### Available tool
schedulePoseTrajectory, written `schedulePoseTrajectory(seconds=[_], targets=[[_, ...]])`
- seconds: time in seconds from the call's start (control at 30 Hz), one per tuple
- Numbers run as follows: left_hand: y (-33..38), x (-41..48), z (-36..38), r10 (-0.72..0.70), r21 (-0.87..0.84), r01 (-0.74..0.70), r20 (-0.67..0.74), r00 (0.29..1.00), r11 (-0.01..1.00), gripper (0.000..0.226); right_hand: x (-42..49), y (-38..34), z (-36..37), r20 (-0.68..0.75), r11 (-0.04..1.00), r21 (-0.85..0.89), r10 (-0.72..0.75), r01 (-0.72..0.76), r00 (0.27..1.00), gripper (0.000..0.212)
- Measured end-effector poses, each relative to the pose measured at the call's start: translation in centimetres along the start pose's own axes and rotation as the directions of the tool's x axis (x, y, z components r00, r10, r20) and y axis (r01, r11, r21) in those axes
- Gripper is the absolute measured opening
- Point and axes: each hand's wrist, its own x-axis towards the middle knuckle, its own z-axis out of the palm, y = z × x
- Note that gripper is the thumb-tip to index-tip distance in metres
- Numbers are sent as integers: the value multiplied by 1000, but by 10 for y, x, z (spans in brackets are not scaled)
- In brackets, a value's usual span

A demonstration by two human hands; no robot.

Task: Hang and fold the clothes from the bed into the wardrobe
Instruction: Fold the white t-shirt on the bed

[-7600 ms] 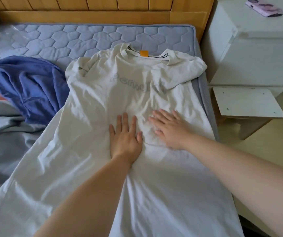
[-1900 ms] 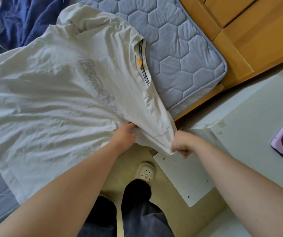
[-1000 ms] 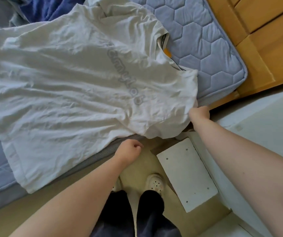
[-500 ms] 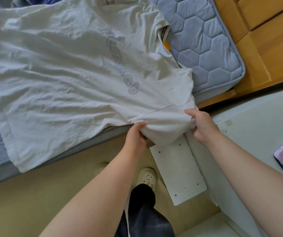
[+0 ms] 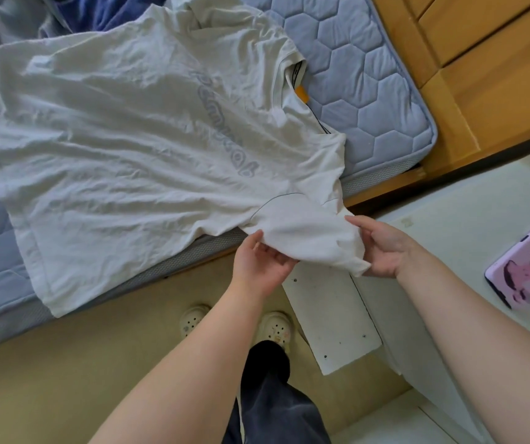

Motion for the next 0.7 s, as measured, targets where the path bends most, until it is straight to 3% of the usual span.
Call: schedulePoseTrajectory(seconds=[0.07,0.13,0.17,0.2,0.23,0.27,0.3,0.33,0.37,0.4,0.47,0.57,0.63,0.7], targets=[[-1,-5,-1,-8,-71,9,14,1000,997,37,-6,5,-1,-2,985,162,-67,67,998,39],[-3,-10,2,16,-159,-14,8,1000,987,29,-14,10,1,-30,950,304,-61,67,998,31],[-5,-11,5,62,-135,-69,-56,997,988,24,-19,12,1,-83,940,334,-47,73,995,21],[-7,-12,7,163,22,-162,-141,976,987,22,-22,15,2,-171,942,324,-39,94,984,11],[-10,-16,9,331,337,-253,-199,922,907,23,-25,17,4,-265,949,284,-55,133,963,4],[-14,-20,9,534,686,-304,-145,833,661,25,-28,19,5,-328,954,239,-96,181,940,1],[-18,-25,8,655,902,-315,48,754,297,26,-31,21,8,-349,952,209,-139,222,927,3],[-24,-29,7,641,944,-329,260,722,-11,26,-34,22,10,-341,950,186,-176,250,923,5],[-29,-32,6,557,910,-363,412,721,-202,25,-37,22,12,-308,950,164,-207,267,929,9],[-33,-32,6,471,864,-399,503,724,-308,27,-40,21,15,-252,952,144,-230,272,940,13],[-37,-26,8,392,802,-436,586,709,-409,41,-50,17,20,-102,950,160,-253,267,962,23],[-41,-20,22,467,749,-419,653,596,-514,54,-64,7,25,86,951,172,-273,256,958,39],[-45,-17,34,537,736,-360,669,514,-573,50,-68,3,30,114,945,-22,-322,326,940,37],[-46,-15,46,579,758,-313,643,500,-572,34,-69,3,36,37,846,-318,-439,427,898,21]])
